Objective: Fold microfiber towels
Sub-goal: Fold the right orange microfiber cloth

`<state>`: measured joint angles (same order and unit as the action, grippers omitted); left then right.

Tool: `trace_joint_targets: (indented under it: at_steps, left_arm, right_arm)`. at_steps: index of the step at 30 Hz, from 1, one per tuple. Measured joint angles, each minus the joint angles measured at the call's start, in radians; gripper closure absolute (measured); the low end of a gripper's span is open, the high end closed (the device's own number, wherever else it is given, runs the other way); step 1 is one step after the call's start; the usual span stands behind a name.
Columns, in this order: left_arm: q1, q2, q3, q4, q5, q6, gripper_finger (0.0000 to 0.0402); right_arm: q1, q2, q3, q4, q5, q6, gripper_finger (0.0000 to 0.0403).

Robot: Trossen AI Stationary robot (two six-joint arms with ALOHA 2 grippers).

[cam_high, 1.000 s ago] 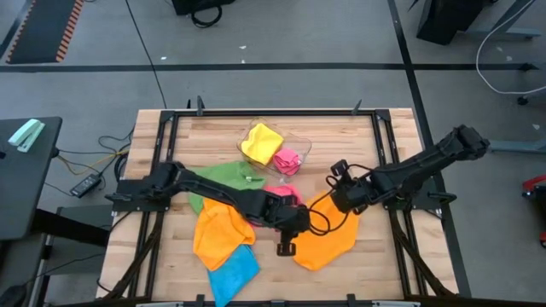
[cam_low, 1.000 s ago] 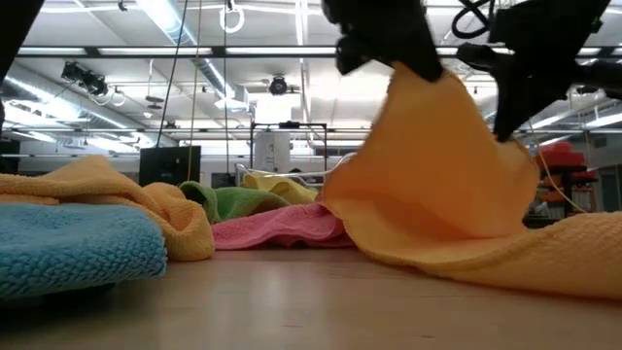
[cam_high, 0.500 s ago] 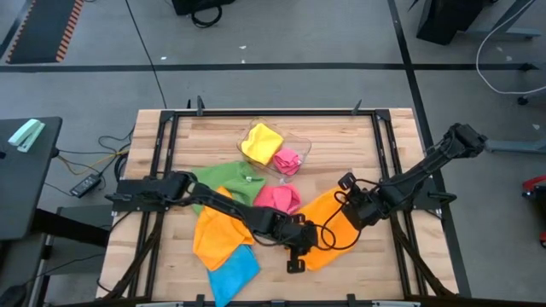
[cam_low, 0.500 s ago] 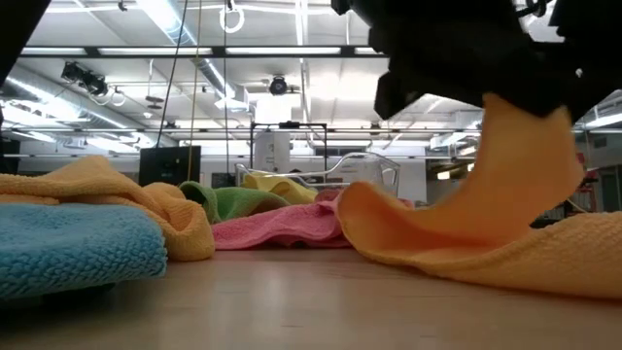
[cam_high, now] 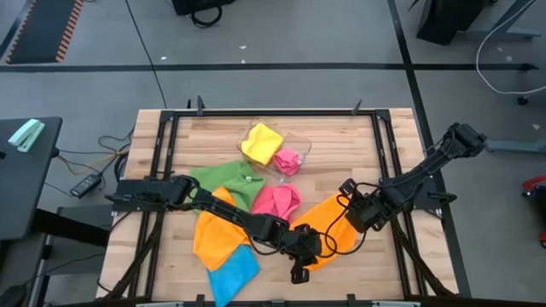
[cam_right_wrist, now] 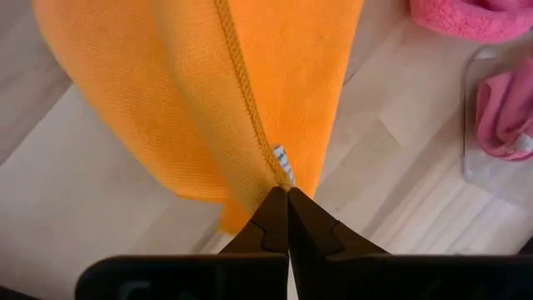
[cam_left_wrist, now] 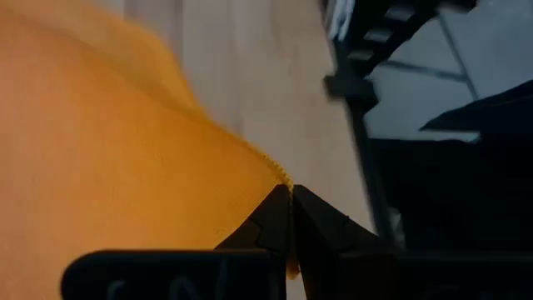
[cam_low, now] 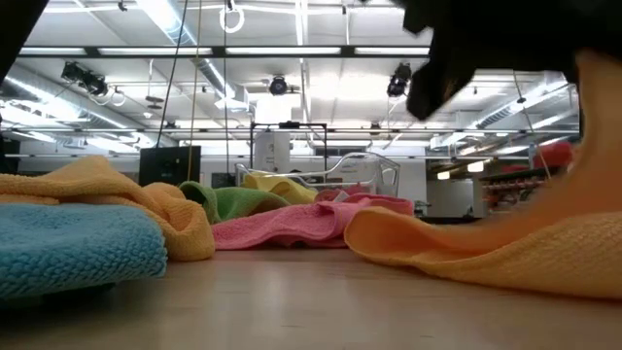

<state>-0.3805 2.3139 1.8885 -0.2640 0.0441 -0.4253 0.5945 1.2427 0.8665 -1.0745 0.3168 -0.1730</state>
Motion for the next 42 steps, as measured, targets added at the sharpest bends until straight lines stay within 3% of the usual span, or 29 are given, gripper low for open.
trace_joint_targets:
  at_steps: [5, 9, 14, 18, 21, 25, 28, 32, 36, 39, 42]
  left_arm:
    - [0.000, 0.034, -0.004, -0.019, -0.001, -0.040, 0.0386]
    - [0.000, 0.049, -0.002, 0.026, -0.002, -0.039, 0.0378]
    - [-0.007, 0.056, -0.003, 0.039, 0.002, -0.035, 0.0337]
    - [-0.013, 0.059, -0.003, 0.053, 0.086, -0.012, 0.0297]
    - [-0.013, 0.055, -0.003, 0.073, 0.162, 0.016, 0.0270]
    - [-0.005, 0.032, -0.003, -0.011, 0.196, 0.099, 0.0244]
    - [0.013, 0.013, -0.002, -0.083, 0.183, 0.138, 0.0236]
    - [0.024, -0.003, -0.002, -0.205, 0.082, 0.194, 0.0235]
    - [-0.010, -0.004, -0.003, -0.324, -0.052, 0.310, 0.0225]
    - [-0.035, -0.004, -0.004, -0.326, -0.098, 0.359, 0.0210]
    - [-0.045, -0.004, -0.003, -0.306, -0.102, 0.401, 0.0200]
  right_arm:
    - [0.000, 0.000, 0.000, 0.006, 0.001, 0.039, 0.0397]
    - [0.000, 0.000, -0.009, -0.004, -0.035, 0.072, 0.0363]
    - [0.020, 0.000, -0.018, 0.001, -0.090, 0.102, 0.0298]
    - [0.036, 0.000, -0.016, -0.001, -0.165, 0.216, 0.0260]
    - [0.043, 0.000, -0.016, 0.000, -0.285, 0.296, 0.0249]
    - [0.044, 0.000, -0.016, 0.019, -0.317, 0.415, 0.0251]
    - [0.050, 0.000, -0.016, 0.093, -0.285, 0.463, 0.0260]
    - [0.088, 0.000, -0.014, 0.189, -0.219, 0.467, 0.0270]
    - [0.127, 0.000, -0.015, 0.218, -0.046, 0.531, 0.0277]
    - [0.147, 0.000, -0.018, 0.269, 0.053, 0.604, 0.0280]
    - [0.162, 0.000, -0.052, 0.442, 0.102, 0.608, 0.0281]
